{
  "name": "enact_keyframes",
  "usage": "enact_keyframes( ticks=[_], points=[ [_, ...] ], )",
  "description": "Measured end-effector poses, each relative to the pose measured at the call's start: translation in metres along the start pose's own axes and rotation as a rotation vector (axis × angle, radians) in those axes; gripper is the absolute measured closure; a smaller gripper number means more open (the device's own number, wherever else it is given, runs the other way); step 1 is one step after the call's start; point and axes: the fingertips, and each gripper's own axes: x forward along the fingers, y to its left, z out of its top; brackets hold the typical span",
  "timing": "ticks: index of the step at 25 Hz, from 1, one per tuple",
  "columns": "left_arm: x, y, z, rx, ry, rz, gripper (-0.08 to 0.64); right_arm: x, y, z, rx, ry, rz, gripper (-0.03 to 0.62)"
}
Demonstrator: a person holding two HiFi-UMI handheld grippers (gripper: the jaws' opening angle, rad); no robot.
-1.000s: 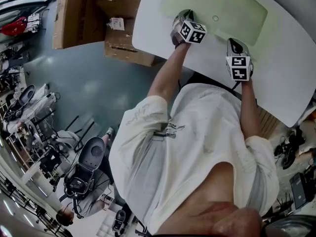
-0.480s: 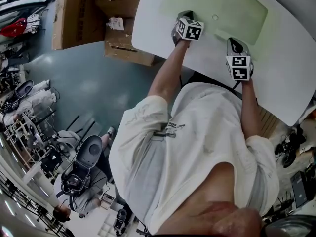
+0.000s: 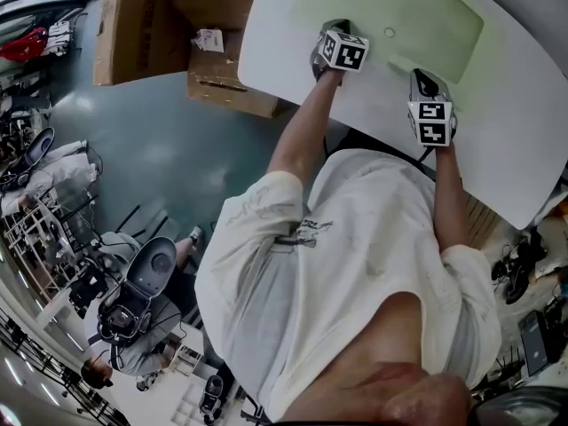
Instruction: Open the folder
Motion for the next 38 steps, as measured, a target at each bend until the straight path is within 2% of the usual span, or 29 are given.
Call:
enact_keyframes(
  ticks=[4,9,15,21,25,33,38],
  points=[
    [0.0,0.0,0.0,0.004,-0.004,0.004,0.561,0.0,0.0,0.0,0.0,-0.002,-0.002,0.589],
    [0.0,0.001,0.001,0.033,-0.025,0.046,0.561,0.001,0.0,0.0,-0.004,0.003,-0.001,0.589],
    [0.0,0.002,0.001,0.006,-0.022,0.032,0.56,0.001,0.0,0.0,-0.006,-0.001,0.002,0.589],
    [-0.012,0.005,0.009,-0.064,-0.08,0.025,0.56,0.002,0.001,0.0,0.014,-0.018,0.014,0.589],
    [-0.026,0.001,0.021,-0.039,-0.119,0.028,0.56,0.001,0.001,0.001,0.01,-0.023,0.013,0.589],
    [-0.046,-0.015,0.033,-0.065,-0.188,0.011,0.56,0.002,0.002,-0.001,0.02,-0.041,-0.001,0.589],
    [-0.058,-0.025,0.04,-0.051,-0.217,0.002,0.56,-0.003,-0.004,0.006,0.026,-0.079,-0.028,0.591]
  ],
)
